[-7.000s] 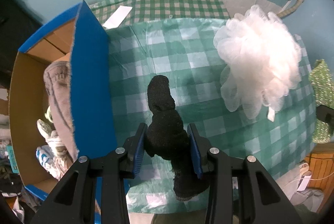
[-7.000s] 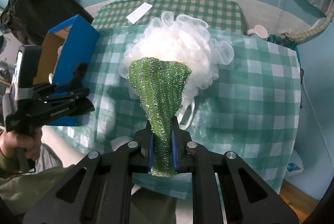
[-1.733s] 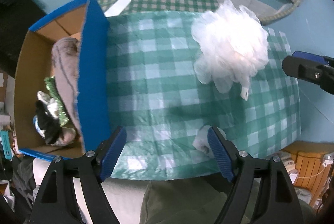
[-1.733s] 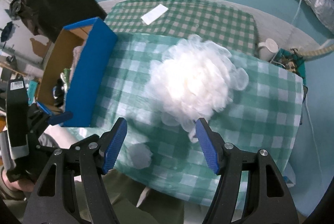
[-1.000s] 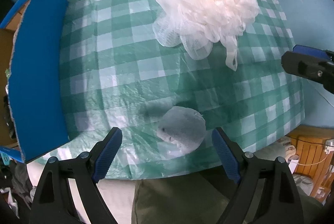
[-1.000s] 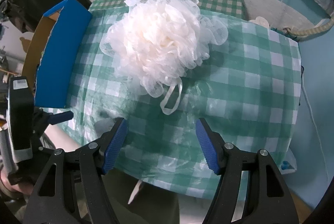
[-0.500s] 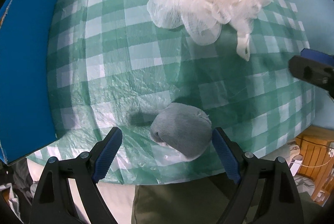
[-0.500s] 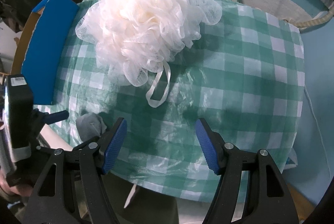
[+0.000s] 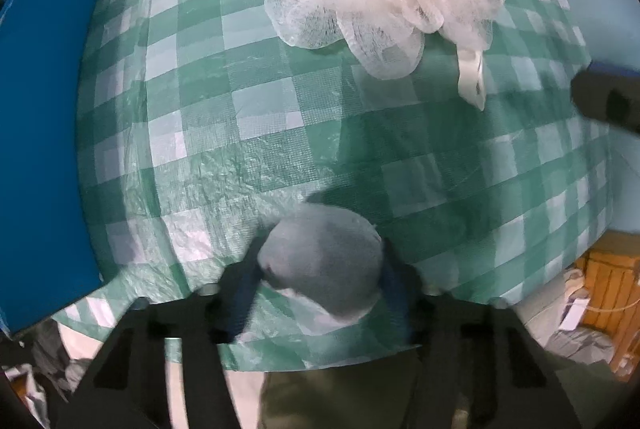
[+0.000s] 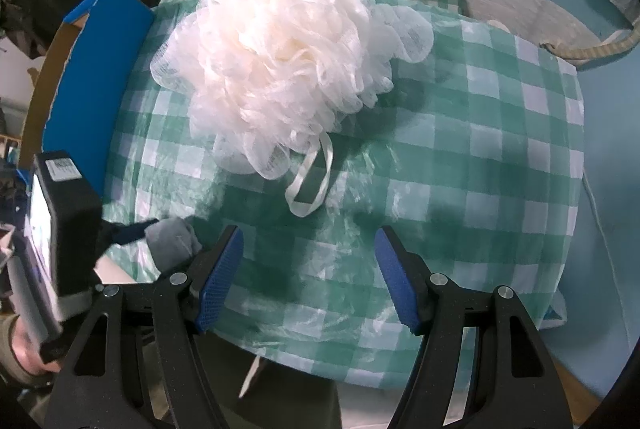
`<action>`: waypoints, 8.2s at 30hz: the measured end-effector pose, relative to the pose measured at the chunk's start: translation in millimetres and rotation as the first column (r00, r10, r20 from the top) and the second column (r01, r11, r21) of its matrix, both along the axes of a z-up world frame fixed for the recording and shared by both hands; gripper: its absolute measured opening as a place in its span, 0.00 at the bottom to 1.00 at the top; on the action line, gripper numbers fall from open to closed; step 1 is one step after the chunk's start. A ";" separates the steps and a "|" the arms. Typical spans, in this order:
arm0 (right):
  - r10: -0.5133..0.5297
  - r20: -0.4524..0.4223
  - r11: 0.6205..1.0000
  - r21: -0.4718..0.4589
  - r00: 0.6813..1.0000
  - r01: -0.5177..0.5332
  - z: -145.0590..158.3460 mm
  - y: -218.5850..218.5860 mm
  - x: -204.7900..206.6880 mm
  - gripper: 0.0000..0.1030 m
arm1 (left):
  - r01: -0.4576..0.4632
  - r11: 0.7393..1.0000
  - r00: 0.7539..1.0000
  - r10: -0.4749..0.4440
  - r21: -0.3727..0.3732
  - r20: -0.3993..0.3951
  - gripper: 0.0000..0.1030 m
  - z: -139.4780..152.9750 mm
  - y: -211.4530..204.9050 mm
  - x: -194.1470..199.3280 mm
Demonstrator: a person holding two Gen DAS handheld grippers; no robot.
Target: Organize soft objects
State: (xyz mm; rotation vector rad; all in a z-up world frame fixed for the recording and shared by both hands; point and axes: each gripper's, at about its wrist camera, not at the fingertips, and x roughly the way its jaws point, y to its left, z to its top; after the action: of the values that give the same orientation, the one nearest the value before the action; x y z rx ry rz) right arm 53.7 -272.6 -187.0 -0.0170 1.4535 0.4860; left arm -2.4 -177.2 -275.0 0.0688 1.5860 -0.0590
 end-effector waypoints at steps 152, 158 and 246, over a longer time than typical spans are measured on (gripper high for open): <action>0.432 0.269 0.882 0.074 0.861 -0.466 109.3 288.8 56.2 0.66 | -0.453 0.890 0.852 0.450 -0.053 0.267 0.32 162.8 313.6 -5.6; 0.477 0.238 0.864 0.047 0.846 -0.500 98.0 322.5 62.0 0.67 | -0.461 0.887 0.855 0.455 -0.037 0.248 0.32 149.5 330.0 -5.0; 0.095 0.362 0.980 0.132 0.927 -0.152 222.7 173.8 31.7 0.85 | -0.359 0.930 0.802 0.348 -0.074 0.485 0.97 297.5 239.5 -12.1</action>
State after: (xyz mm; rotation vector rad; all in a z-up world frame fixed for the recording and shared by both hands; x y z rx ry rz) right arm 85.4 -98.8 35.7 -0.0679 1.0607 0.6652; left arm -14.5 62.4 22.5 -0.1876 1.0621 0.2545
